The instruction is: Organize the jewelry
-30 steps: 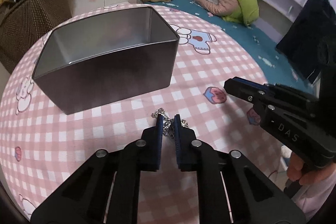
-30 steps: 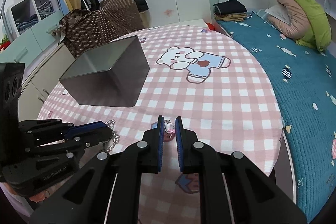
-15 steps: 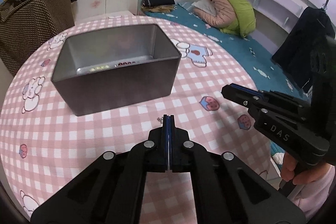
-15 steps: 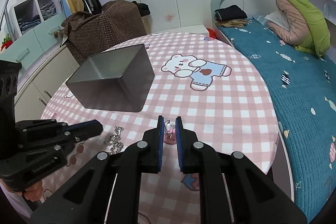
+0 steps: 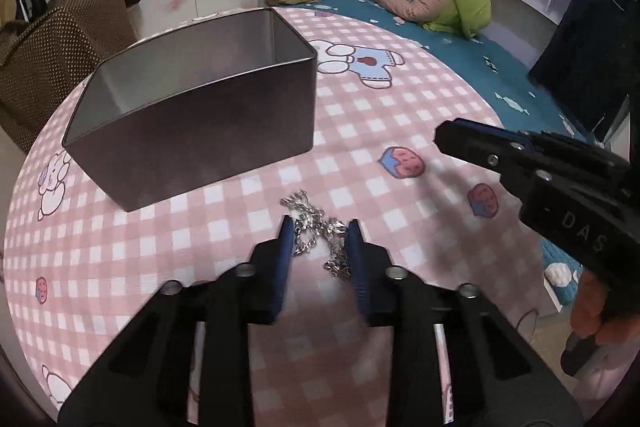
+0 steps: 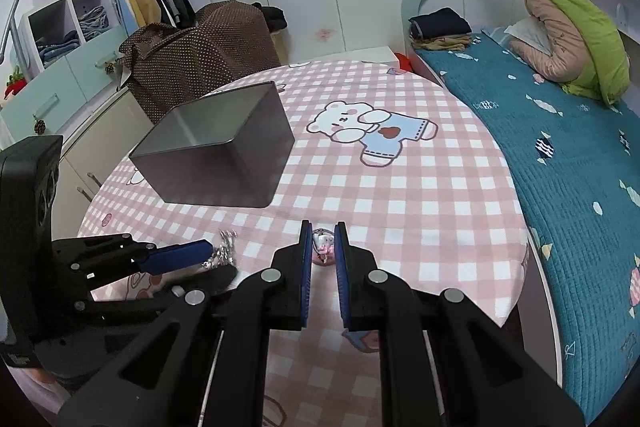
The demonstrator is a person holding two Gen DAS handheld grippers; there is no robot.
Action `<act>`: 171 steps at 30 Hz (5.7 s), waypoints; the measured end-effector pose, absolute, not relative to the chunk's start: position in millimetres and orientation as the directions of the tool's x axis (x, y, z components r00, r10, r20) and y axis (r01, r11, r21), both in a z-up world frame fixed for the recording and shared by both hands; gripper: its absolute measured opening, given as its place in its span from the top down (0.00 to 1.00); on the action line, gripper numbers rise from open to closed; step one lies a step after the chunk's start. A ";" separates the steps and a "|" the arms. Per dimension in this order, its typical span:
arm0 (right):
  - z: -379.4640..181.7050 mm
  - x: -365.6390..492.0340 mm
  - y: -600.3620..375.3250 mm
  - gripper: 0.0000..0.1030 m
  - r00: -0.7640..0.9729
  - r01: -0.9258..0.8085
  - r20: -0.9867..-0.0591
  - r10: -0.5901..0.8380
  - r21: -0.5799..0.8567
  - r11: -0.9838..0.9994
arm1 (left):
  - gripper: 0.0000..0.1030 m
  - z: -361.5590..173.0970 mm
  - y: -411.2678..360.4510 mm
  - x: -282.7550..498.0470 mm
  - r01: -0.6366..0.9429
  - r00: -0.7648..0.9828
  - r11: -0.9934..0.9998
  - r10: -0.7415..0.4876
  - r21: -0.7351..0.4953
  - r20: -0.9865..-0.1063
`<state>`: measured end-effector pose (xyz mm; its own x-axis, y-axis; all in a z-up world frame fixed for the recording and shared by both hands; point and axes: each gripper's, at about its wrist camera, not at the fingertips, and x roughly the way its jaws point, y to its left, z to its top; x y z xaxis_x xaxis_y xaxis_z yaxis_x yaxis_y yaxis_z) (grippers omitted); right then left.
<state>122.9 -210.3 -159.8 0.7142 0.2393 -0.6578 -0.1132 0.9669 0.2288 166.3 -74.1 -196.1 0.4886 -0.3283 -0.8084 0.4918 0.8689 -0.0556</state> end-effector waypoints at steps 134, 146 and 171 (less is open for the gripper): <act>-32.9 92.5 -170.5 0.07 0.954 -0.091 -0.271 0.127 0.141 0.986 | 0.06 -47.4 16.1 128.1 0.188 0.893 0.982 -0.164 0.017 -0.419; -19.3 55.2 -163.8 0.07 0.975 -0.096 -0.192 0.113 0.097 0.991 | 0.05 -20.1 13.9 82.4 0.174 0.927 0.985 -0.158 0.016 -0.341; -18.1 35.8 -160.8 0.07 0.977 -0.108 -0.174 0.126 0.109 0.988 | 0.05 -17.3 11.1 54.9 0.120 0.951 0.993 -0.114 0.005 -0.286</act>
